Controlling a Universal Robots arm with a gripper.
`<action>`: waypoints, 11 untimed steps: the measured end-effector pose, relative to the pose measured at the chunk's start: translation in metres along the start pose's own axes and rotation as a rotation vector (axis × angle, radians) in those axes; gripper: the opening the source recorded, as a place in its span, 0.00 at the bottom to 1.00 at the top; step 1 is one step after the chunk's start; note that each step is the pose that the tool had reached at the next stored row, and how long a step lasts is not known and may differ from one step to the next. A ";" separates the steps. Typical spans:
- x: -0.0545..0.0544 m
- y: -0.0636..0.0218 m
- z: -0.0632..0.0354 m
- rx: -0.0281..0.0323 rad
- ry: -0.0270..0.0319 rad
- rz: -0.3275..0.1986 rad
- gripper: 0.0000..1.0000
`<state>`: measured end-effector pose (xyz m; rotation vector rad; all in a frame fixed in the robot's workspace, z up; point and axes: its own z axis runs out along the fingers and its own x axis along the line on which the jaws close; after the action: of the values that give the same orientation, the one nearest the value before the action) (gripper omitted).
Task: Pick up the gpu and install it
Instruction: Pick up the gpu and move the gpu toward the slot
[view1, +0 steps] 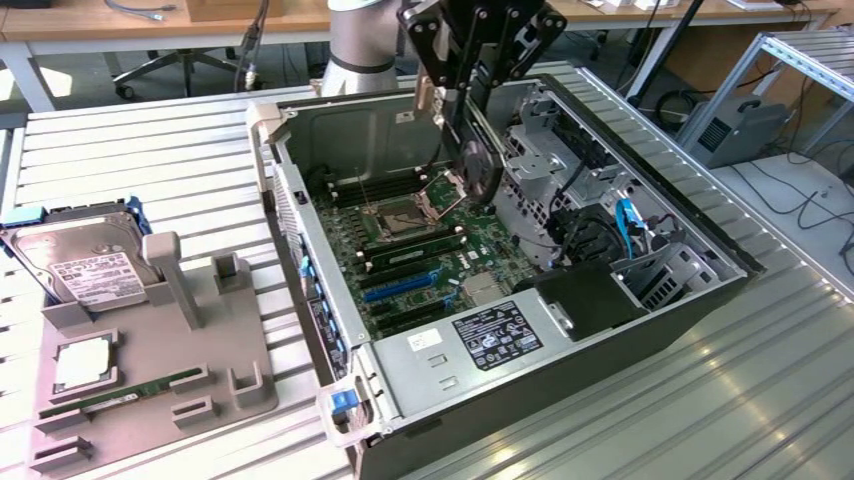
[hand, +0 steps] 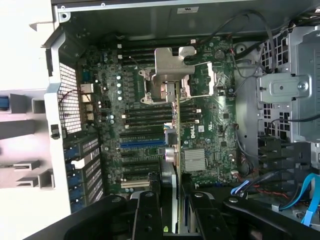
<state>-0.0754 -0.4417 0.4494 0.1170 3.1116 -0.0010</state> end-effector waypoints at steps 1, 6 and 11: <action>-0.001 0.0001 0.0000 0.0000 0.0000 0.000 0.27; -0.007 0.0005 0.0002 -0.0001 0.0000 0.000 0.27; -0.012 0.0009 0.0004 0.0001 0.0000 0.000 0.27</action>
<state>-0.0637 -0.4417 0.4494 0.1170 3.1116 -0.0011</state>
